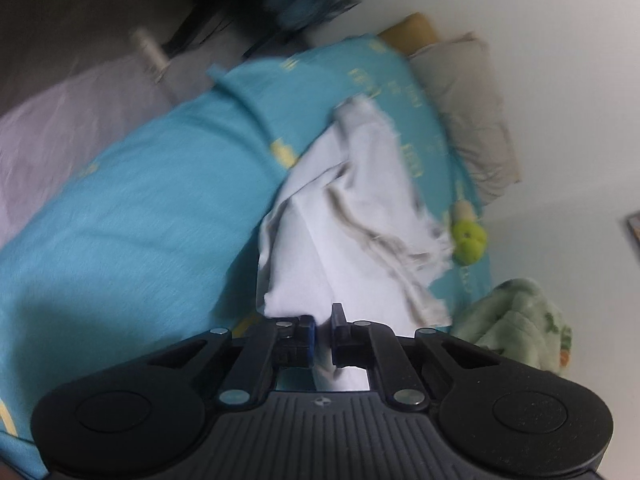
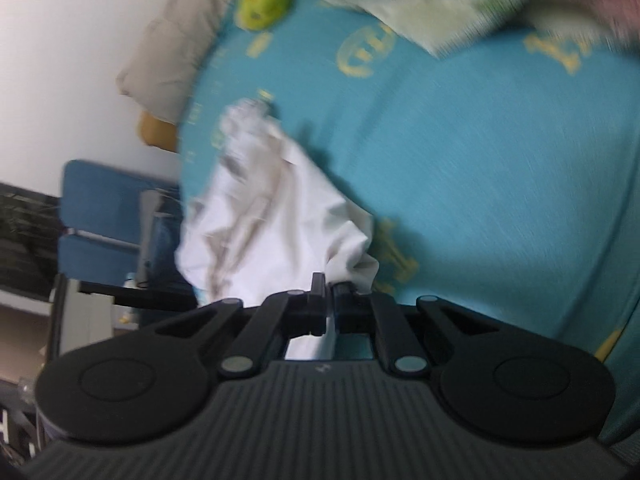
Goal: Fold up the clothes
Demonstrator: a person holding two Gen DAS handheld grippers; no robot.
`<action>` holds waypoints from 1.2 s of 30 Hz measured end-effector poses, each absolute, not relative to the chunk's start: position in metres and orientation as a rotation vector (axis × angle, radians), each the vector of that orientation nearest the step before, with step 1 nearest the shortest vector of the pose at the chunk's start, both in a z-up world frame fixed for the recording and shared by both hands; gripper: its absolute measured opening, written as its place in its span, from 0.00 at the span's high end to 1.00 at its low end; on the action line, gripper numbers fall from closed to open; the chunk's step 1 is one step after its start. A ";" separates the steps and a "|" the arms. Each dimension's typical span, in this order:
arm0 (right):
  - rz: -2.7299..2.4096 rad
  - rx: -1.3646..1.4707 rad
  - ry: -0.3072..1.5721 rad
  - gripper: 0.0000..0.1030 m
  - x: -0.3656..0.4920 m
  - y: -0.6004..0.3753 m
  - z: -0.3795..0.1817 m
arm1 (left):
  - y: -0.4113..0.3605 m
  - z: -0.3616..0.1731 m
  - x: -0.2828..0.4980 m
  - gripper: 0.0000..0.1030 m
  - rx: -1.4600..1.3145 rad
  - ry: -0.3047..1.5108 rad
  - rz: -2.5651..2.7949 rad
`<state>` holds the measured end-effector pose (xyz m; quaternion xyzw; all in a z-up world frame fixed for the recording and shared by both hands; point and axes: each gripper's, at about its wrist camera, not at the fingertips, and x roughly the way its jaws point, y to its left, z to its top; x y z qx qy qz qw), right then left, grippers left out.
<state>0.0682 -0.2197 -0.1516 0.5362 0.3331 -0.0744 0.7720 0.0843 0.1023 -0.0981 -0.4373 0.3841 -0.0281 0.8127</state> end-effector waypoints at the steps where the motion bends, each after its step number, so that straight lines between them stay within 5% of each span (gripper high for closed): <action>1: -0.146 1.150 0.699 0.94 0.067 -0.221 -0.142 | 0.101 -0.088 0.081 0.94 -0.922 0.794 -0.074; 14: -0.030 1.070 0.501 0.95 -0.008 -0.218 -0.031 | 0.087 0.027 -0.010 0.94 -0.837 0.639 -0.136; 22: 0.011 1.074 0.489 0.95 -0.047 -0.224 -0.018 | 0.084 0.051 -0.056 0.94 -0.824 0.640 -0.122; 36: -0.065 1.045 0.613 0.95 0.129 -0.223 -0.069 | 0.081 -0.001 0.129 0.93 -0.751 0.739 -0.011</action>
